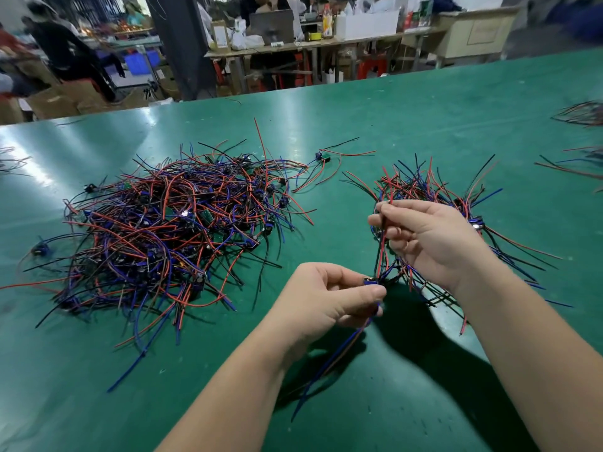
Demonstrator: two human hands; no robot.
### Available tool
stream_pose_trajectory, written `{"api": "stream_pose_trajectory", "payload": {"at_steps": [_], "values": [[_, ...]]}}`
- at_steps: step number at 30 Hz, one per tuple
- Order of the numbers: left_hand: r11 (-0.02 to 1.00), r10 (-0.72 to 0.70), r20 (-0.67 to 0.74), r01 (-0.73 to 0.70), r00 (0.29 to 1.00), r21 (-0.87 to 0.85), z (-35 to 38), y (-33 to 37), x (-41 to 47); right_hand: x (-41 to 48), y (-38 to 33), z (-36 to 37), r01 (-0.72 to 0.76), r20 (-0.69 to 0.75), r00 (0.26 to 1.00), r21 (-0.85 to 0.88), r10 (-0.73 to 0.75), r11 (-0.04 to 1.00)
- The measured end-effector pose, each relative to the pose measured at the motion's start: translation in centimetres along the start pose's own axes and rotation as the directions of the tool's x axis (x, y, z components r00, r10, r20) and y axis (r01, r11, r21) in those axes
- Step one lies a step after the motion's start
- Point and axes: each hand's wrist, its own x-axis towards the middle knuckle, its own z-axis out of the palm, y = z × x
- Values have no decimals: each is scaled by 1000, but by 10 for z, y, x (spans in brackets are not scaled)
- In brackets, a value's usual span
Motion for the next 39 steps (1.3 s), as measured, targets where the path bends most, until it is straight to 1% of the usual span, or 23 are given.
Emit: {"api": "stream_pose_trajectory", "payload": {"at_steps": [2, 5, 6, 10, 14, 17, 23, 25, 26, 28, 29, 30, 31, 32, 33, 34, 35, 36, 37, 38, 39], "values": [[1000, -14, 17, 13, 1000, 17, -3, 2, 0, 0, -2, -2, 32, 13, 999, -36, -31, 999], [998, -45, 65, 42, 997, 46, -7, 5, -2, -1, -1, -1, 125, -11, 992, -183, -129, 975], [997, -56, 80, 52, 995, 50, -7, 5, -3, -2, -1, 0, 144, -21, 988, -199, -151, 969], [993, -82, 126, 71, 989, 92, -7, 6, -5, -3, -2, 0, 154, -79, 983, -150, -168, 977], [992, -101, 150, 87, 983, 92, -9, 7, -5, -4, -3, -1, 193, -113, 969, -218, -221, 957], [991, -110, 180, 95, 977, 90, -10, 6, -5, -3, -1, 1, 197, -135, 963, -240, -234, 951], [993, -113, 198, 102, 974, 63, -17, 6, -5, -2, -3, 1, 181, -132, 971, -147, -200, 973], [993, -103, 165, 92, 981, 73, -20, 6, -4, 0, -5, -3, 227, -163, 955, -137, -248, 964], [995, -85, 124, 78, 989, 67, -21, 6, -3, 1, -8, -6, 264, -199, 937, -135, -287, 955], [999, -29, -13, 29, 999, 12, -21, 6, 1, 3, -14, -13, 329, -294, 883, -172, -367, 929], [999, -4, -92, 1, 996, -36, -22, 7, 3, 4, -16, -16, 350, -326, 852, -225, -409, 909], [996, 12, -163, -27, 987, -89, -22, 7, 6, 3, -17, -18, 362, -327, 831, -298, -450, 883], [989, 22, -220, -53, 975, -136, -23, 7, 8, 2, -16, -17, 361, -288, 829, -381, -480, 851], [983, 29, -261, -75, 965, -167, -24, 6, 10, 0, -13, -15, 358, -202, 849, -459, -488, 813], [979, 37, -286, -91, 958, -180, -25, 5, 11, -3, -9, -11, 367, -72, 882, -517, -467, 773], [978, 46, -296, -103, 954, -182, -25, 4, 12, -7, -3, -5, 390, 87, 905, -555, -415, 734], [978, 57, -296, -113, 954, -177, -25, 3, 13, -11, 4, 2, 426, 245, 904, -592, -350, 684], [979, 69, -291, -121, 954, -165, -24, 3, 13, -15, 10, 8, 473, 370, 880, -631, -298, 615], [980, 80, -288, -128, 954, -152, -23, 3, 13, -18, 17, 13, 526, 448, 849, -660, -281, 537], [981, 84, -288, -130, 954, -144, -22, 3, 13, -19, 22, 16, 569, 483, 822, -675, -303, 469], [982, 81, -292, -127, 953, -142, -21, 4, 13, -19, 25, 18, 595, 485, 803, -683, -345, 424]]}}
